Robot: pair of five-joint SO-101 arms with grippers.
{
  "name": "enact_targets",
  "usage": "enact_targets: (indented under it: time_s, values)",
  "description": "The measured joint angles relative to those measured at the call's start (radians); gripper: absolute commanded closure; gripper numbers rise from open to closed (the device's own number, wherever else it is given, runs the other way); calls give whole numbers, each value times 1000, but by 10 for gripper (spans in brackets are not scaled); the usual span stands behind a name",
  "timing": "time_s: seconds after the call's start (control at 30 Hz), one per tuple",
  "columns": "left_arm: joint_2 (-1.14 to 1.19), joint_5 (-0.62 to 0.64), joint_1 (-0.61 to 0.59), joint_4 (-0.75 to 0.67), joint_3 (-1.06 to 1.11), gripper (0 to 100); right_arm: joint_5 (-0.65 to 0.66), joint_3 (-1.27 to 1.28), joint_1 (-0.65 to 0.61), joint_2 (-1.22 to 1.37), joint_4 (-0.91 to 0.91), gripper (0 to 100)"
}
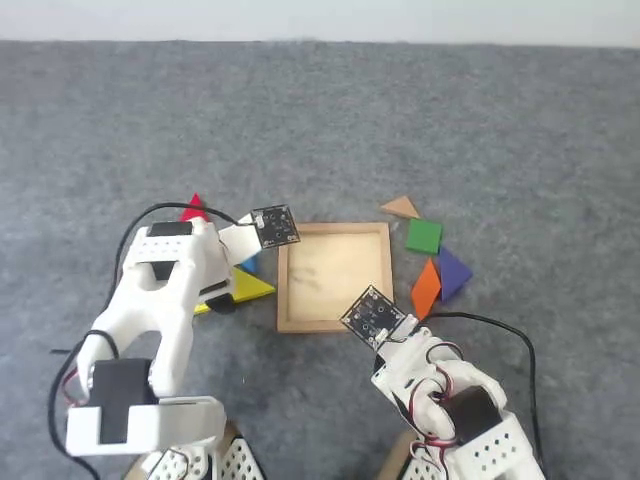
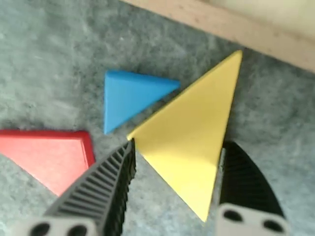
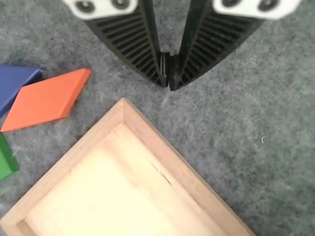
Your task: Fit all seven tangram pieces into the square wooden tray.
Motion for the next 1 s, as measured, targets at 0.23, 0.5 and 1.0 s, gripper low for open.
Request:
enact_targets:
  time_s: [0.23, 0.5, 1.0]
  values:
    - [63, -14, 2, -2, -74, 653, 0, 0, 0, 0, 0, 990]
    - [138, -11, -9, -8, -140, 648, 0, 0, 0, 0, 0, 990]
    - [215, -91, -15, 198, -219, 650, 0, 0, 0, 0, 0, 990]
